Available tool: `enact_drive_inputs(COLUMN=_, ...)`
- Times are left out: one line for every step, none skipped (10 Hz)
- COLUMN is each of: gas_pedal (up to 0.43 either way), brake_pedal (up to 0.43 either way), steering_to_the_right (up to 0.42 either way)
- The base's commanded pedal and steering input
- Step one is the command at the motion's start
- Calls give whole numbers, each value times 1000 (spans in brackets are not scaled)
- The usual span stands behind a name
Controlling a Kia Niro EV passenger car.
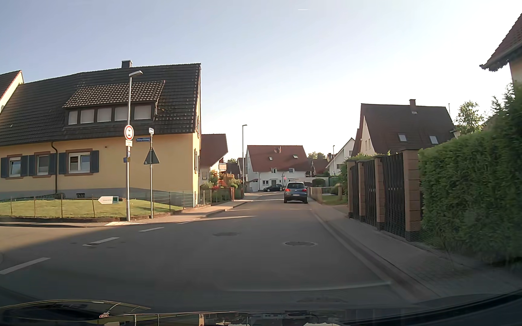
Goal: Follow the waypoints while adhering to traffic rules and regulations
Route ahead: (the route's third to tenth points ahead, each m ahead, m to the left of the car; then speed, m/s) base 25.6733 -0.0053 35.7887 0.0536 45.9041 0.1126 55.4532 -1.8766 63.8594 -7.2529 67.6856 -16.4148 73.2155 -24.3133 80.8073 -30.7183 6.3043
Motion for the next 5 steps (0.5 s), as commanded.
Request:
enact_drive_inputs(gas_pedal=20, brake_pedal=0, steering_to_the_right=14)
enact_drive_inputs(gas_pedal=20, brake_pedal=0, steering_to_the_right=14)
enact_drive_inputs(gas_pedal=20, brake_pedal=0, steering_to_the_right=14)
enact_drive_inputs(gas_pedal=20, brake_pedal=0, steering_to_the_right=12)
enact_drive_inputs(gas_pedal=20, brake_pedal=0, steering_to_the_right=11)
